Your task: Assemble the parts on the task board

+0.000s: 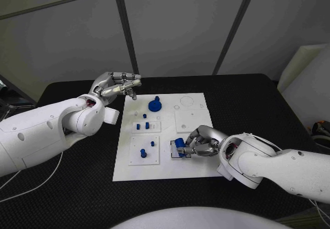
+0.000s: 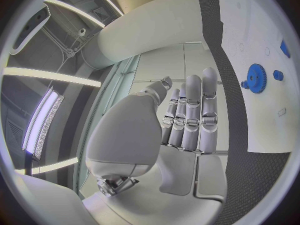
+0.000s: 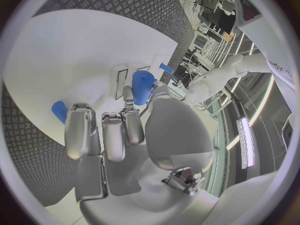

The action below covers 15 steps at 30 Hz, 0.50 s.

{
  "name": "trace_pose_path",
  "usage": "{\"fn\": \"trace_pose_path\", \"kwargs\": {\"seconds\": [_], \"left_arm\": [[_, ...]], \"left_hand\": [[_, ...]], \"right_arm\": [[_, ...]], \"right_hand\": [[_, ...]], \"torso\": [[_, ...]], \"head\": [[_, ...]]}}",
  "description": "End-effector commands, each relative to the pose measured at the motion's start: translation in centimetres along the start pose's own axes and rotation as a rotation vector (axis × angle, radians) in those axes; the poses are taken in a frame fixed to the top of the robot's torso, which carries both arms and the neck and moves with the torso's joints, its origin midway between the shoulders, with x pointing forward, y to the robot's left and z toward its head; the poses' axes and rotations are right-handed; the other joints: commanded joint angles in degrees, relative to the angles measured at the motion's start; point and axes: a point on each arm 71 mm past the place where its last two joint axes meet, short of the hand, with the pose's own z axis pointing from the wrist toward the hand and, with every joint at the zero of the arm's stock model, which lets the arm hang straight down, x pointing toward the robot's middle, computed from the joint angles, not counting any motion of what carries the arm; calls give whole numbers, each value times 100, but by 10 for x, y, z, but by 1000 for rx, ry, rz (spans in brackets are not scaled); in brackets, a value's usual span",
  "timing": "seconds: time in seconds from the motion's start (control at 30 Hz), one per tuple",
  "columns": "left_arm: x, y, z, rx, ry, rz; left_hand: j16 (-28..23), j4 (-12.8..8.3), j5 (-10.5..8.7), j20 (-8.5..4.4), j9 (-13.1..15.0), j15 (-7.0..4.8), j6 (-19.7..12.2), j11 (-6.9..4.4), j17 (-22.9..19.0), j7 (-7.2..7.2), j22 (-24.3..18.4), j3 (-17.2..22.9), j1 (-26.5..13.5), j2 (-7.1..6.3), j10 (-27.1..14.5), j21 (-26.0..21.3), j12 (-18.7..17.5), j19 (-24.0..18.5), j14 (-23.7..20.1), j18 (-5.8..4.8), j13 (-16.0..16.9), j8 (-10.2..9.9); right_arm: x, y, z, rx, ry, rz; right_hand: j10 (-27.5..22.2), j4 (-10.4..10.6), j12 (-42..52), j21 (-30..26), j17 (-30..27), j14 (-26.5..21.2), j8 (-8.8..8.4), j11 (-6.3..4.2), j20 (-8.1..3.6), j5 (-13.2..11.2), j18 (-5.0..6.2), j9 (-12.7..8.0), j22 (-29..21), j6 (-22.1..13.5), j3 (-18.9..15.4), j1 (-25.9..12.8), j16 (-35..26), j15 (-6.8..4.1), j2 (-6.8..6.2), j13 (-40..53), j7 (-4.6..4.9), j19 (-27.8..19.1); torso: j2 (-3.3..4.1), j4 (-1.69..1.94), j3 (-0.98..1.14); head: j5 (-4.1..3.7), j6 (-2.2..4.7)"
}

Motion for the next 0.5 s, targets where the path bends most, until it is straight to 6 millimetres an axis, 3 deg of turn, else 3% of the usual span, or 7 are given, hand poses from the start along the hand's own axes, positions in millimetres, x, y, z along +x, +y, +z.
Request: {"fn": "trace_pose_path", "kwargs": {"seconds": [0.03, 0.17, 0.3, 0.37, 0.5], "left_arm": [[2, -1, 0, 5, 13, -8], [2, -1, 0, 4, 13, -7], [1, -1, 0, 3, 11, -7], [0, -1, 0, 2, 9, -6], [0, -1, 0, 2, 7, -5]], "left_hand": [[33, -12, -28, 28, -6, -10, -33, -11, -6, -11, -5, -36, 0, 73, -37, -34, 7, -2, -48, -17, 5, 24], [33, -12, -28, 28, -6, -10, -33, -11, -6, -11, -5, -36, 0, 73, -37, -34, 7, -2, -48, -17, 5, 24], [35, -12, -27, 29, -8, -10, -40, -11, -9, -9, -7, -42, 3, 73, -42, -37, 12, -1, -49, -17, 5, 24], [35, -12, -27, 29, -8, -10, -40, -11, -9, -9, -7, -42, 3, 73, -42, -37, 12, -1, -49, -17, 5, 24], [35, -12, -27, 29, -8, -10, -40, -11, -9, -9, -7, -42, 3, 73, -42, -37, 12, -1, -49, -17, 5, 24]], "right_arm": [[1, 0, 1, 8, 14, 0], [1, 0, 1, 6, 12, 2], [0, 0, 2, 5, 6, 4], [0, 0, 2, 4, 4, 5], [0, 0, 2, 2, 1, 6]], "right_hand": [[12, -4, -29, 0, 1103, 521, 42, -53, -53, -328, -53, 4, 261, 22, -90, -146, -4, -56, 11, 363, 3, 8], [4, 6, -59, -11, 1098, 520, 42, -52, -59, -994, -51, 47, 253, 2, -233, -439, -8, -58, 27, 357, 2, 0], [-53, 20, -173, -49, 1077, 515, 9, -26, -45, -1831, -41, 82, 213, -80, -228, -828, -20, -40, -167, 282, 27, -30], [-65, 20, -196, -58, 1068, 513, -1, -21, -39, -1959, -38, 91, 204, -100, -168, -899, -25, -33, -228, 270, 36, -37], [-72, 21, -212, -65, 1065, 513, -6, -18, -36, -1992, -36, 96, 196, -111, -135, -927, -27, -30, -250, 261, 40, -43]], "torso": [[0, 2, -2], [1, -2, -2], [7, -7, -1], [5, -8, 2], [0, -2, 1]], "head": [[1, -3], [-4, -5], [-2, -4], [-1, 0], [-5, -4]]}}
